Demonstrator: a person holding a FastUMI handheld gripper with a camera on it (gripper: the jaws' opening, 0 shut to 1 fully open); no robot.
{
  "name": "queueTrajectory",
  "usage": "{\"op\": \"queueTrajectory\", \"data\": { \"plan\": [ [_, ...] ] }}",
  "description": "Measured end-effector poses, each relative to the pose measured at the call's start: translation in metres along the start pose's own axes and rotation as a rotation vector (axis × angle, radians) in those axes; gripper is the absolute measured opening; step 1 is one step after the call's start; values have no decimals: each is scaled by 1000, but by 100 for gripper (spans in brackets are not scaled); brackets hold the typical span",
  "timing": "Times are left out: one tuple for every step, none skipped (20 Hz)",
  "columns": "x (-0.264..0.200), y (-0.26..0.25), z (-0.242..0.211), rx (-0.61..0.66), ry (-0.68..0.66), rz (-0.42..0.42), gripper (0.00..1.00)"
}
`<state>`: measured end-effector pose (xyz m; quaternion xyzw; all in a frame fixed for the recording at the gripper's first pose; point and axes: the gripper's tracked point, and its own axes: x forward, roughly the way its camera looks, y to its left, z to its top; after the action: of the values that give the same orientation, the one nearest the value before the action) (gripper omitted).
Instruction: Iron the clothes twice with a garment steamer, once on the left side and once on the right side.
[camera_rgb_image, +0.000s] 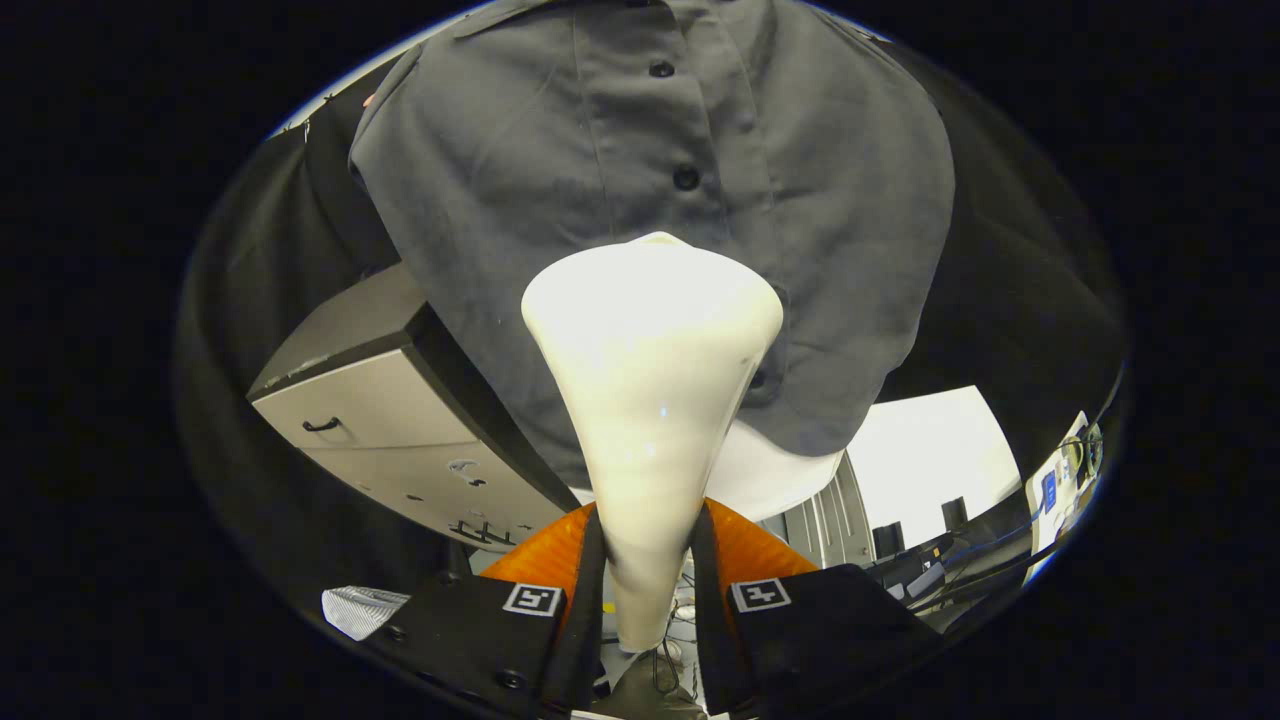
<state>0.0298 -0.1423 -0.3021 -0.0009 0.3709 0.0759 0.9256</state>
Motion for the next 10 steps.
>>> {"op": "queueTrajectory", "data": {
  "plan": [
    [-8,0,12,-1,-24,-1,48],
    [-15,1,23,-1,-47,-1,48],
    [-22,0,34,-4,-69,-2,47],
    [-27,0,46,-9,-91,-6,48],
    [-33,-1,58,-16,-114,-11,48],
    [-39,-1,71,-24,-142,-13,48],
    [-43,-2,82,-28,-160,-15,47],
    [-47,-3,93,-28,-182,-16,47],
    [-52,-3,105,-26,-201,-15,47],
    [-56,-6,115,-14,-219,-21,47]
  ]
}}
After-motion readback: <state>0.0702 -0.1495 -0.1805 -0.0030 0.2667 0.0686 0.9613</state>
